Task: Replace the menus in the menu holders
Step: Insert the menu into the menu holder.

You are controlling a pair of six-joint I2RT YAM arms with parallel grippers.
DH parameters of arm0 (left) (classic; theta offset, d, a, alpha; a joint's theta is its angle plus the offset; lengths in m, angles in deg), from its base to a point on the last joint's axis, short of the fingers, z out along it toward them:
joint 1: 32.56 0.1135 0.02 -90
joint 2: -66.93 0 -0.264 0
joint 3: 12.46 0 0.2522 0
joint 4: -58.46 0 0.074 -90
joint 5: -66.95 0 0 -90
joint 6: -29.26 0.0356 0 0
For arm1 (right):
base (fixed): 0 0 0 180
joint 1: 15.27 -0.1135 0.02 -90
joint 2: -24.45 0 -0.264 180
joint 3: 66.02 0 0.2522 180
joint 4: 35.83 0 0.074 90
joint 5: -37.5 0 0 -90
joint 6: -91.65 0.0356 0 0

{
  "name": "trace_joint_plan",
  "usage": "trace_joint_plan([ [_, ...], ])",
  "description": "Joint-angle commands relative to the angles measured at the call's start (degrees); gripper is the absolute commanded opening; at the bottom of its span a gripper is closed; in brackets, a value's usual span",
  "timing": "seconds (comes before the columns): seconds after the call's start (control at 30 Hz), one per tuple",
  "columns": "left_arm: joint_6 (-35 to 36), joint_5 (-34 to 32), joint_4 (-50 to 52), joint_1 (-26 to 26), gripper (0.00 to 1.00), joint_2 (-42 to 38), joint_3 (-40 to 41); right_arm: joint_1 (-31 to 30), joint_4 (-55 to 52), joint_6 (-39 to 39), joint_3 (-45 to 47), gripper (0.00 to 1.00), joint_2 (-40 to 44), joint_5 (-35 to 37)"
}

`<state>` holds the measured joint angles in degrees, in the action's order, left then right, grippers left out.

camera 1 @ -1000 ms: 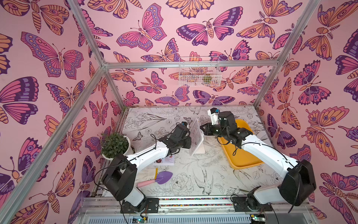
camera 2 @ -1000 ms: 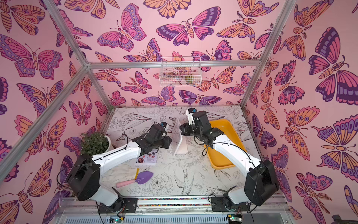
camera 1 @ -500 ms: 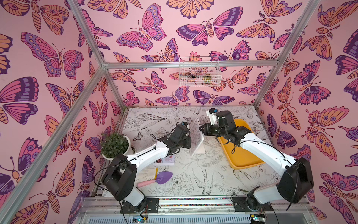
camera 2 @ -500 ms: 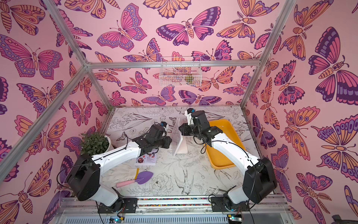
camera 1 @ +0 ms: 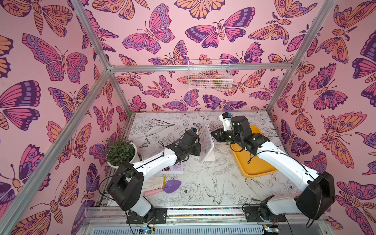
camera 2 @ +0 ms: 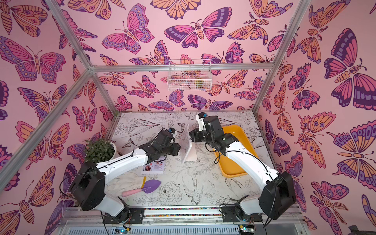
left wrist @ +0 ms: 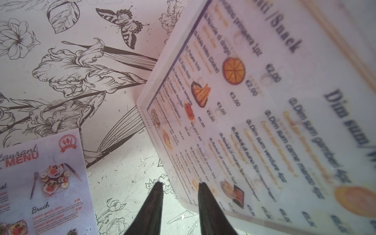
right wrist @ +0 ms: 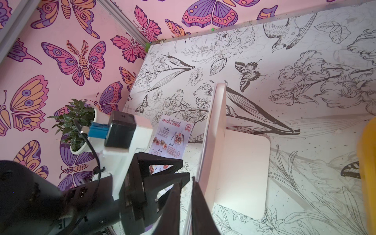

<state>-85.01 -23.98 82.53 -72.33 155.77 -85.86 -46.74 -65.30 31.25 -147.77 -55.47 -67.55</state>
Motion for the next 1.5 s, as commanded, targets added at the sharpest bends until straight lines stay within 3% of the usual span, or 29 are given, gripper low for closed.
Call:
trace_joint_plan([
  [0.0, 1.1, -0.5, -0.2, 0.0, 0.33, -0.3, -0.1, 0.3, -1.0, -0.2, 0.7, 0.12, 0.2, -0.1],
  [0.2, 1.1, -0.6, 0.0, 0.0, 0.33, -0.4, -0.1, 0.3, -0.1, 0.0, 1.4, 0.15, 0.0, 0.5],
  [0.5, 1.0, -0.9, 0.0, 0.0, 0.33, -0.2, 0.0, 0.3, 0.0, 0.2, 1.5, 0.07, -0.8, -1.0],
  [1.47, 0.7, -1.3, 0.0, 0.0, 0.32, -0.1, 0.0, 0.1, -2.3, -0.5, 2.8, 0.06, 1.6, -4.7],
])
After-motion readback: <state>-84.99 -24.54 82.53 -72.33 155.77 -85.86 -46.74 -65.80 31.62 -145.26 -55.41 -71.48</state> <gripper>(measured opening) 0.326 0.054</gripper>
